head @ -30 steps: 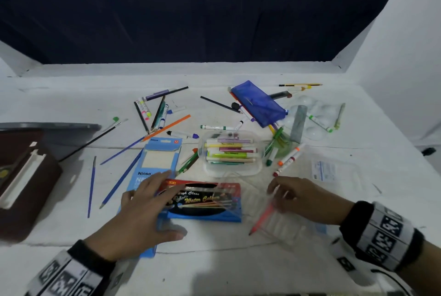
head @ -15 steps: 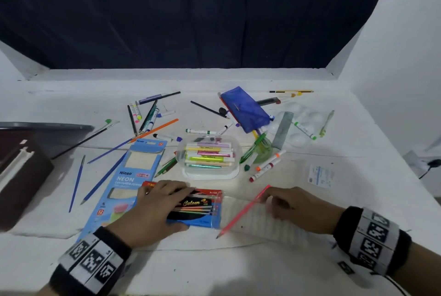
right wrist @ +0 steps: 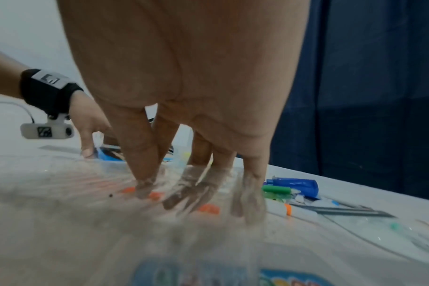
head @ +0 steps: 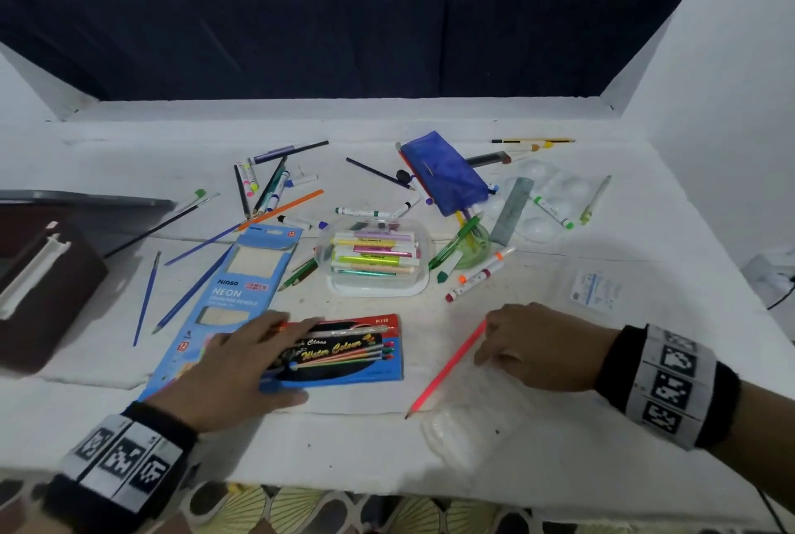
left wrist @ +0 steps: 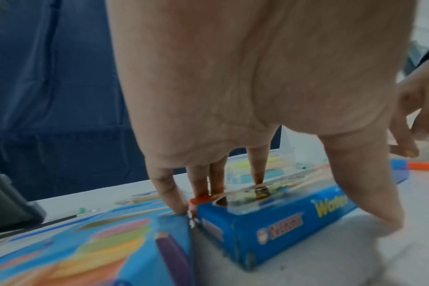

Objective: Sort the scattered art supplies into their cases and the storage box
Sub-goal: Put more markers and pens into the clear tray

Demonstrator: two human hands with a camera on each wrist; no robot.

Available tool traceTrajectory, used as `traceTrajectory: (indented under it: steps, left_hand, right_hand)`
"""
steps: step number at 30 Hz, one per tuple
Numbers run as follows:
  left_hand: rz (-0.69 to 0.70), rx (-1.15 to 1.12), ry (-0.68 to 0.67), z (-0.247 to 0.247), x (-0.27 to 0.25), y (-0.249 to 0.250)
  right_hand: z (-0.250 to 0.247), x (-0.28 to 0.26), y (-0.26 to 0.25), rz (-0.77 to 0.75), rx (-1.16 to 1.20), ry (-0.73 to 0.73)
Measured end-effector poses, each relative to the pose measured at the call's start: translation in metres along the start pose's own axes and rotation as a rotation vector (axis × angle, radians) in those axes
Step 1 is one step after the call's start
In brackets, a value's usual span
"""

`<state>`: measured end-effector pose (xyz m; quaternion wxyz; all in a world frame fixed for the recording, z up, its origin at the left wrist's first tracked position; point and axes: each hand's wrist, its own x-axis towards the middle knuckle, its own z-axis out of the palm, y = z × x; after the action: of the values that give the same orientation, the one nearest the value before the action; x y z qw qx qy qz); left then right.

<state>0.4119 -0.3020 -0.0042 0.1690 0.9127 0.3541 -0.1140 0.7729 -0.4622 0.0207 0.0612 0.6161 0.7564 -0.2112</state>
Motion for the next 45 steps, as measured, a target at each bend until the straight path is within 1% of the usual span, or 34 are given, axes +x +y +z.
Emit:
traceTrajectory:
  steps: [4, 7, 12, 15, 17, 21, 24, 27, 31, 33, 36, 38, 40, 45]
  left_hand:
    - [-0.02, 0.015, 0.032, 0.004, -0.003, -0.016]
    - [-0.01, -0.018, 0.042, 0.002, -0.005, -0.032]
    - [-0.007, -0.052, 0.006, -0.014, -0.006, -0.059]
    - [-0.019, -0.075, -0.007, -0.023, -0.008, -0.072]
    - [-0.03, -0.092, -0.003, -0.026, -0.01, -0.077]
    - [-0.025, -0.085, -0.01, -0.025, -0.012, -0.068]
    - [-0.013, -0.036, -0.009, -0.024, -0.009, -0.049]
    - [0.02, -0.037, -0.003, -0.022, 0.0, -0.03]
    - [0.07, -0.02, -0.014, -0.016, 0.01, -0.009]
    - [0.074, -0.02, -0.03, -0.012, 0.013, -0.003]
    - [0.055, 0.017, -0.048, -0.009, 0.012, 0.002]
    - [0.043, 0.029, -0.038, -0.007, 0.011, 0.002]
    - [0.05, 0.01, -0.01, -0.005, 0.009, 0.001]
    - [0.051, -0.032, 0.009, -0.005, 0.005, 0.0]
  right_hand:
    - [0.001, 0.013, -0.013, -0.006, -0.05, -0.006]
    - [0.001, 0.025, -0.018, 0.029, -0.091, -0.008]
    - [-0.001, 0.044, -0.018, 0.088, -0.058, 0.047]
    - [-0.005, 0.047, -0.016, 0.144, -0.044, 0.062]
    - [-0.007, 0.045, -0.015, 0.148, -0.021, 0.065]
    - [-0.008, 0.038, -0.02, 0.228, 0.011, 0.08]
    - [-0.003, 0.042, -0.026, 0.268, -0.056, 0.022]
    - [-0.003, 0.045, -0.036, 0.311, -0.047, 0.055]
    - [-0.007, 0.042, -0.047, 0.284, -0.049, 0.02]
    - [-0.009, 0.042, -0.046, 0.247, -0.023, 0.035]
    - [-0.01, 0.05, -0.041, 0.093, 0.022, 0.123]
    - [-0.007, 0.059, -0.037, -0.006, -0.052, 0.139]
    - [-0.003, 0.068, -0.034, -0.05, -0.149, 0.12]
    - [-0.006, 0.075, -0.034, -0.025, -0.382, 0.09]
